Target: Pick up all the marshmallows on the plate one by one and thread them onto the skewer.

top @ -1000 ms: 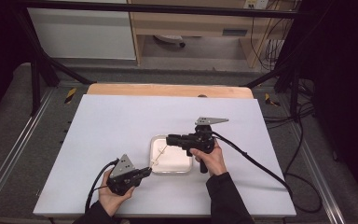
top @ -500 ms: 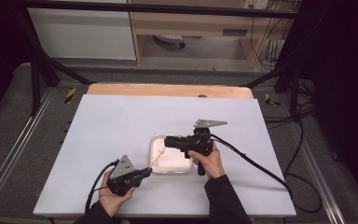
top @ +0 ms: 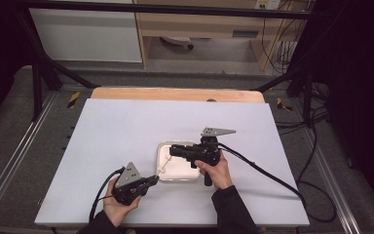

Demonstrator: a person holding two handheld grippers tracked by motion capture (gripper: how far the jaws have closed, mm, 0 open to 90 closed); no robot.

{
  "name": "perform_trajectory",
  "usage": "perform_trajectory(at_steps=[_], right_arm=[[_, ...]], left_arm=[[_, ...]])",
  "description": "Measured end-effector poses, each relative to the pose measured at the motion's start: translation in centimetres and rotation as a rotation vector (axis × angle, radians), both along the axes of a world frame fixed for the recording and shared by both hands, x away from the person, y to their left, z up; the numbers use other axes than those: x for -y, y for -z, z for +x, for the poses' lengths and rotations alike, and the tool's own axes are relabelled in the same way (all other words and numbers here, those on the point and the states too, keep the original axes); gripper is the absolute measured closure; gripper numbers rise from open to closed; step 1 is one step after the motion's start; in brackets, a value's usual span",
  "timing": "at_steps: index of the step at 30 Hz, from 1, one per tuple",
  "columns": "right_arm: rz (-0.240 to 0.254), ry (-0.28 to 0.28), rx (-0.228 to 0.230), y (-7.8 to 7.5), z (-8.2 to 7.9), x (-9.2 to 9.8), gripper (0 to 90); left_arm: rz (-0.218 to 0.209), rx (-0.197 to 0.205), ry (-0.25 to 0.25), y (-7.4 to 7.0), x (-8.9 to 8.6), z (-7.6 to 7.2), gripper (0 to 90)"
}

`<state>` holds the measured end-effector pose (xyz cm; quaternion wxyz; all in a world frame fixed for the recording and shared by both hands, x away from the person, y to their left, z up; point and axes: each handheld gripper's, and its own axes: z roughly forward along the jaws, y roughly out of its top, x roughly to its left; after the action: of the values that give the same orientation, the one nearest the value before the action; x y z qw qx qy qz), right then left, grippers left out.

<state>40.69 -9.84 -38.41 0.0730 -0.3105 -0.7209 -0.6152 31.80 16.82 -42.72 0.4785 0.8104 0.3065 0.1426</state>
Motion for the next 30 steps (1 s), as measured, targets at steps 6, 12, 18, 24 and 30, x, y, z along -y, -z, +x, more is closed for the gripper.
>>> perform_trajectory(at_steps=[6, 12, 18, 24, 30], right_arm=[[0.007, 0.001, 0.006, 0.16, -0.19, -0.14, 78.1], [0.015, 0.002, 0.000, 0.37, -0.33, -0.31, 78.3], [0.021, 0.004, 0.006, 0.63, -0.54, -0.52, 78.4], [0.023, 0.003, 0.009, 0.81, -0.69, -0.67, 78.6], [0.023, 0.005, 0.011, 0.98, -0.88, -0.75, 78.8]], left_arm=[[-0.005, -0.002, -0.006, 0.00, -0.06, -0.02, 88.9], [-0.013, -0.005, -0.007, 0.00, -0.08, -0.03, 88.9], [-0.016, -0.009, -0.008, 0.05, -0.10, -0.01, 88.9], [-0.016, -0.010, -0.007, 0.07, -0.04, -0.02, 88.9], [-0.014, -0.006, -0.007, 0.07, -0.03, -0.07, 88.9]])
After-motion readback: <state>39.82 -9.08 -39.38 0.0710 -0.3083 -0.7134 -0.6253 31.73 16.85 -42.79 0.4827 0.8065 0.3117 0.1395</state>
